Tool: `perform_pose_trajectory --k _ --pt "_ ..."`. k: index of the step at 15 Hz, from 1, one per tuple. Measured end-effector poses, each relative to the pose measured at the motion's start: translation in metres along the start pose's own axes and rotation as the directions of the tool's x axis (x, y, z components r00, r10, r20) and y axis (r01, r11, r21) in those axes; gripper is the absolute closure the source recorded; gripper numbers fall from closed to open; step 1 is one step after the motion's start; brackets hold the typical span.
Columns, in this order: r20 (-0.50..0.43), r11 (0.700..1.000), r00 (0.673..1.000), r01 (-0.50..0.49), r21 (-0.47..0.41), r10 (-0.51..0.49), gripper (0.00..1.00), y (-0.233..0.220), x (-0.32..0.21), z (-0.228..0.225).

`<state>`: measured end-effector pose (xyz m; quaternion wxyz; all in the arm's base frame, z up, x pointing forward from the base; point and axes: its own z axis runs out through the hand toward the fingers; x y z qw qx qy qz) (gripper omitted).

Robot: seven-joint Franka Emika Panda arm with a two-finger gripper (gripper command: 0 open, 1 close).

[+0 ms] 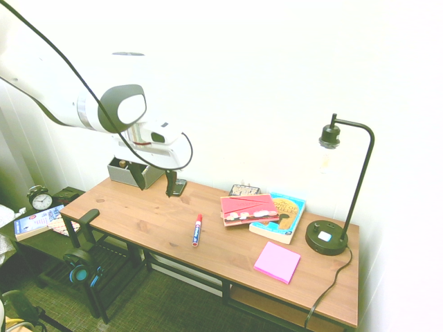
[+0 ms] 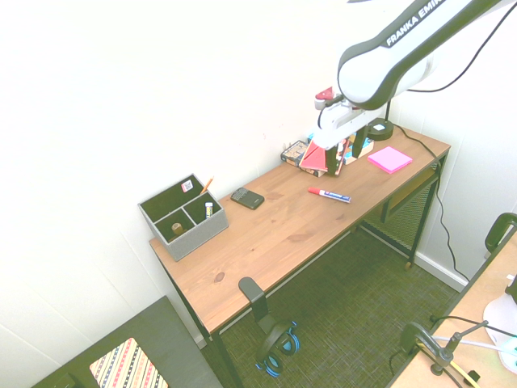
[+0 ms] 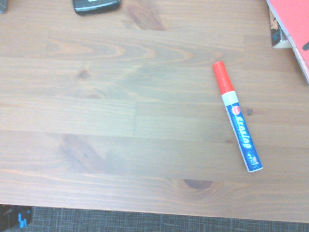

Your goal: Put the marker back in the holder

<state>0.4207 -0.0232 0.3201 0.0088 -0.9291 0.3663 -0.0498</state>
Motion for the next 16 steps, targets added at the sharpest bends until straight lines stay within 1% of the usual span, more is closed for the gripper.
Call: perform_pose_trajectory --k 2,5,7,10,15,16 --pt "0.004 0.999 0.999 0.039 -0.018 -0.039 0.00 0.011 0.003 0.033" --pt "0.005 0.996 0.996 0.085 -0.021 -0.085 0.00 0.022 0.015 0.081" --pt "-0.016 0.993 0.993 0.118 -0.023 -0.118 0.00 0.026 0.030 0.107" --pt "-0.077 0.989 0.986 0.147 -0.022 -0.149 0.00 0.027 0.067 0.126" --pt "-0.086 0.983 0.979 0.183 -0.009 -0.183 0.00 0.001 0.093 0.143" --pt "-0.086 0.982 0.979 0.187 -0.008 -0.187 1.00 -0.004 0.096 0.148"
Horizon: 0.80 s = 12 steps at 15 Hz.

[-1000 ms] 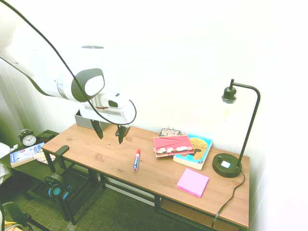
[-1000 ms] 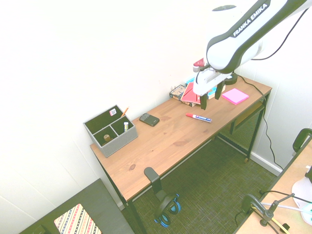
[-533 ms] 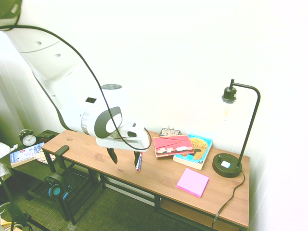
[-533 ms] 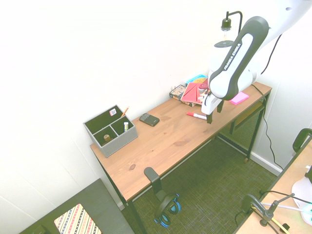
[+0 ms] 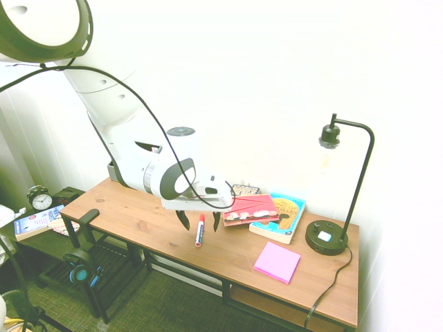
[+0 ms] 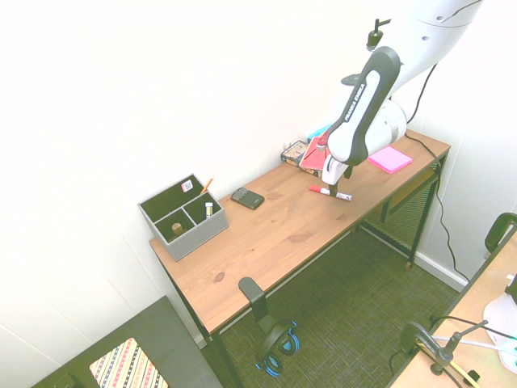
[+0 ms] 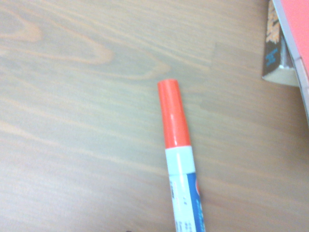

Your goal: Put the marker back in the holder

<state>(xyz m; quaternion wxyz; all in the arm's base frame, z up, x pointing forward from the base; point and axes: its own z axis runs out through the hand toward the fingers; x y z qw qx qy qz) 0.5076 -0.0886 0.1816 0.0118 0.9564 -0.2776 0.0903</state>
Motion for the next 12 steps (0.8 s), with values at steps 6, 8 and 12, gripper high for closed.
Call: perform_pose_trajectory --k 6,8,12 --pt "0.012 1.000 1.000 0.004 -0.001 -0.004 1.00 -0.013 0.010 0.022" --pt "0.014 1.000 1.000 0.001 -0.005 -0.001 1.00 -0.012 0.013 0.025" --pt "0.013 1.000 1.000 -0.002 -0.006 0.002 1.00 -0.010 0.015 0.026"
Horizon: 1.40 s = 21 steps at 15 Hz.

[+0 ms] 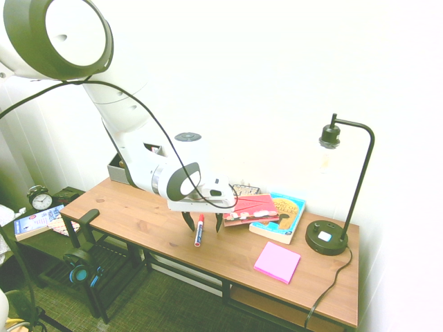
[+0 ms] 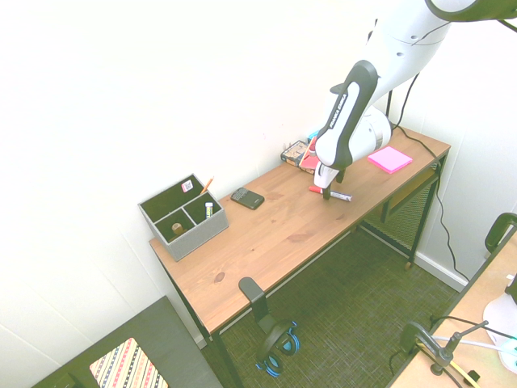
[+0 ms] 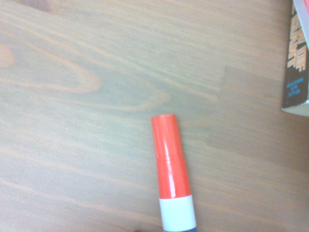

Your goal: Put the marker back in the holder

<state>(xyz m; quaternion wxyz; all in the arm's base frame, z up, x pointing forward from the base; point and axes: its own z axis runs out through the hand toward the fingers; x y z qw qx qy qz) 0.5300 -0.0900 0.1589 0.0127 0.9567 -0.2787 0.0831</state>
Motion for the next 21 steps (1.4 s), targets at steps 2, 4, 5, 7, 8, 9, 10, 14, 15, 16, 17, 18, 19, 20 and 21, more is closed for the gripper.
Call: perform_pose_trajectory --k 2,4,5,7,8,9,10,14,15,16,17,18,19,20,21 --pt "0.001 1.000 1.000 -0.001 0.001 0.001 1.00 -0.001 0.000 0.000" --pt "0.003 1.000 1.000 0.001 0.002 -0.001 1.00 -0.003 -0.002 0.000" --pt "0.005 1.000 1.000 0.002 0.002 -0.002 1.00 -0.005 -0.003 0.001" --pt "0.008 1.000 1.000 0.004 0.003 -0.004 1.00 -0.007 -0.005 0.001" --pt "0.009 1.000 1.000 0.004 0.004 -0.004 1.00 -0.008 -0.006 0.001" --pt "0.010 1.000 1.000 0.004 0.004 -0.004 1.00 -0.009 -0.007 0.001" --pt "0.012 1.000 1.000 0.002 0.005 -0.003 1.00 -0.010 -0.008 0.001" --pt "0.015 0.999 0.999 -0.031 0.013 0.030 1.00 -0.010 -0.010 0.001" --pt "0.015 0.999 0.999 -0.041 0.016 0.041 1.00 -0.010 -0.010 0.001" --pt "0.017 0.998 0.998 -0.053 0.018 0.052 1.00 -0.008 -0.010 0.000" --pt "0.031 0.998 0.998 -0.062 0.015 0.061 1.00 -0.007 -0.012 -0.002" --pt "0.065 0.997 0.995 -0.074 0.011 0.073 1.00 -0.008 -0.014 -0.009" --pt "0.110 0.996 0.990 -0.090 0.012 0.088 1.00 -0.013 -0.015 -0.025" --pt "0.147 0.994 0.984 -0.105 0.021 0.101 1.00 -0.024 -0.015 -0.051" --pt "0.176 0.993 0.978 -0.117 0.032 0.110 1.00 -0.039 -0.015 -0.083"
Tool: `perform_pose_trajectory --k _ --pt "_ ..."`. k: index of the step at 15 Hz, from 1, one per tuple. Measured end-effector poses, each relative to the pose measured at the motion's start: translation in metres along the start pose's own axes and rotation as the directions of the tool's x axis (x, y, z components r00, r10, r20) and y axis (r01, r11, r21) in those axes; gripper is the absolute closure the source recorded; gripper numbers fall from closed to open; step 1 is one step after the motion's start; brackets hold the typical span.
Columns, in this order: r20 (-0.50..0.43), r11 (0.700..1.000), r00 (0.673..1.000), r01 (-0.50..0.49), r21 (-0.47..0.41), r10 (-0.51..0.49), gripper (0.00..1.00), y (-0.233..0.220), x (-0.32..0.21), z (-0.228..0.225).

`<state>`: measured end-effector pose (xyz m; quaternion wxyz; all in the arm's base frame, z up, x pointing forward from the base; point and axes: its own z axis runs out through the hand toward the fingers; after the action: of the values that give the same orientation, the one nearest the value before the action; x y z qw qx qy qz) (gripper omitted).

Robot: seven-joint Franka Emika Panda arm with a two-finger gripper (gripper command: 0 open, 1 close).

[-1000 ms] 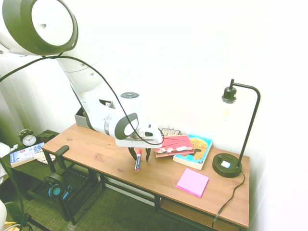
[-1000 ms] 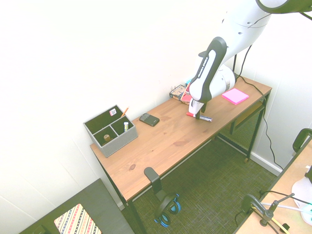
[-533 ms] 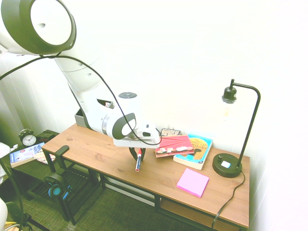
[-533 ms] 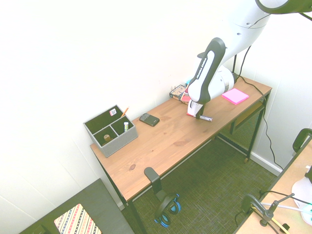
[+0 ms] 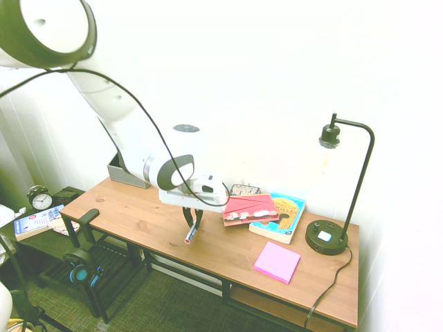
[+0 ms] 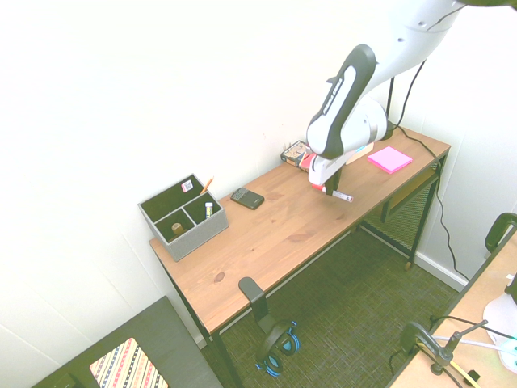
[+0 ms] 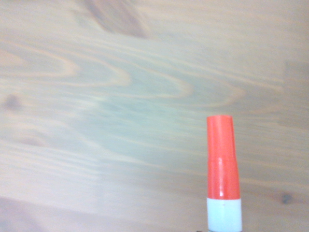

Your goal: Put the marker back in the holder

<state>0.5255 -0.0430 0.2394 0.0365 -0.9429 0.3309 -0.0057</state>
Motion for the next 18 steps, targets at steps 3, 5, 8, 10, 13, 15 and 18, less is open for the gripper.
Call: perform_pose_trajectory --k 3,5,8,10,13,15,18 --pt "0.105 0.998 0.993 -0.054 -0.007 0.055 1.00 -0.052 -0.046 -0.085" --pt "0.152 0.995 0.984 -0.091 -0.043 0.097 1.00 -0.090 -0.074 -0.116" --pt "0.248 0.989 0.958 -0.127 -0.075 0.142 1.00 -0.141 -0.114 -0.132" --pt "0.338 0.981 0.921 -0.172 -0.090 0.193 1.00 -0.174 -0.126 -0.133" --pt "0.458 0.952 0.835 -0.273 -0.137 0.306 1.00 -0.208 -0.113 -0.113" --pt "0.515 0.921 0.765 -0.354 -0.164 0.386 1.00 -0.219 -0.093 -0.090" --pt "0.582 0.887 0.688 -0.440 -0.140 0.433 1.00 -0.227 -0.062 -0.072"
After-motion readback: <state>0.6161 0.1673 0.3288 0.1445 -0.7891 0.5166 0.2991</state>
